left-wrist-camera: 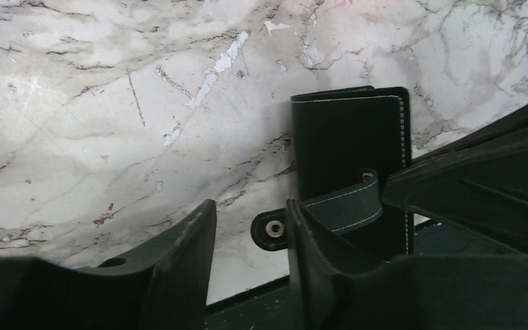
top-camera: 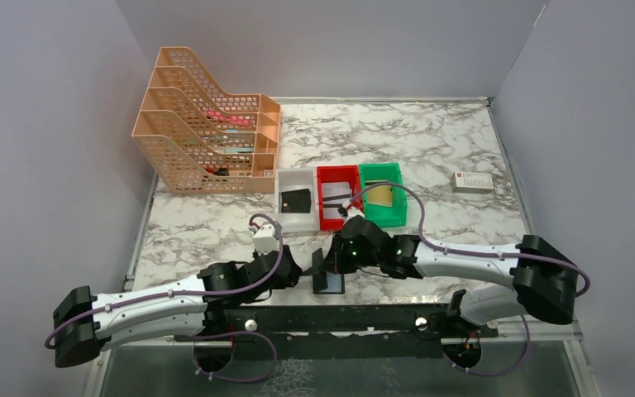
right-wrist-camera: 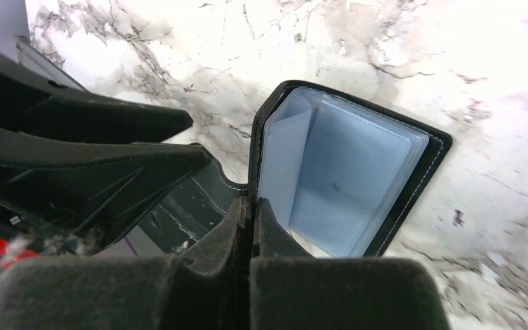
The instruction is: Take the credit cards out of the card holder
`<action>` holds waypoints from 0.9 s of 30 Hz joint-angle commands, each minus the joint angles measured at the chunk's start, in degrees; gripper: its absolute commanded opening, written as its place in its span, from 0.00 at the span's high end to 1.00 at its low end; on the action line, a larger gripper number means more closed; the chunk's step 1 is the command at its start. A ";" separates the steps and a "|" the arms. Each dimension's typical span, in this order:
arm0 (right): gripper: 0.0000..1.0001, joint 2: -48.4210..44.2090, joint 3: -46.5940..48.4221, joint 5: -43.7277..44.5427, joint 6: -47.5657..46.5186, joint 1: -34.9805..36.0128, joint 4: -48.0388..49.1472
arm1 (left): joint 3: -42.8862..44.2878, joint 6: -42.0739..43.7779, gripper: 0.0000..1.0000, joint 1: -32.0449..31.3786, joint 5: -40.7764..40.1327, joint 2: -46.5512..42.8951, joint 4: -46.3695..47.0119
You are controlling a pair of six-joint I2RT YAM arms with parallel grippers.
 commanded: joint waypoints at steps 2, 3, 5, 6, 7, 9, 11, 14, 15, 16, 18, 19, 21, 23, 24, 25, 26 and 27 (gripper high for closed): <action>0.99 -8.29 -1.95 8.20 -4.73 0.28 -9.85 | 0.76 0.64 0.43 0.02 0.15 -2.27 -2.63; 0.99 -9.65 -2.10 9.24 -5.22 0.32 -11.75 | 0.89 0.78 0.40 0.06 0.11 -2.42 -2.68; 0.99 -12.62 -1.96 12.00 -6.85 0.32 -16.62 | 1.24 1.20 0.38 0.01 0.16 -2.62 -2.95; 0.99 -14.07 -1.55 13.46 -8.31 0.30 -18.97 | 1.49 1.36 0.37 0.07 0.27 -2.62 -3.11; 0.99 -15.31 -1.01 15.61 -9.47 0.31 -21.90 | 1.68 1.50 0.36 0.08 0.41 -2.52 -3.33; 0.99 -17.81 0.69 20.01 -11.23 0.32 -27.72 | 1.87 1.65 0.35 0.07 0.45 -2.27 -3.41; 0.99 -19.21 2.43 22.11 -15.14 0.31 -31.35 | 1.99 1.69 0.35 0.05 0.28 -1.98 -3.43; 0.99 -17.29 6.28 20.47 -19.89 0.29 -35.99 | 2.35 1.86 0.34 0.06 0.05 -1.06 -3.41; 0.99 -15.58 7.65 19.51 -20.38 0.27 -37.49 | 2.54 1.87 0.34 0.07 -0.09 -0.85 -3.41; 0.99 -13.34 8.96 18.74 -20.43 0.32 -38.65 | 2.67 1.89 0.34 0.08 -0.28 -0.52 -3.43; 0.99 -8.38 10.45 16.75 -20.20 0.30 -39.03 | 3.10 1.96 0.34 0.09 -0.58 -0.05 -3.44; 0.99 -5.62 10.90 16.10 -19.82 0.36 -38.48 | 3.18 1.89 0.34 0.08 -0.77 0.15 -3.39; 0.99 -0.13 11.88 14.85 -19.09 0.60 -36.99 | 3.52 1.44 0.34 0.04 -1.19 0.25 -3.68; 0.97 4.63 13.29 15.09 -18.08 1.67 -35.40 | 3.97 -0.13 0.34 0.08 -2.26 -0.24 -5.12; 0.96 6.62 14.16 15.24 -17.64 2.28 -34.68 | 4.19 -1.43 0.34 0.04 -3.15 -0.70 -6.50; 0.95 8.27 15.14 15.46 -17.26 2.83 -34.38 | 4.35 -2.67 0.34 0.04 -4.08 -1.18 -7.94; 0.94 9.69 16.18 15.76 -16.78 3.45 -34.20 | 4.50 -3.82 0.34 0.07 -5.07 -1.83 -9.44; 0.91 10.69 17.04 15.64 -16.50 4.23 -33.71 | 4.57 -5.10 0.34 0.04 -6.01 -2.73 -11.10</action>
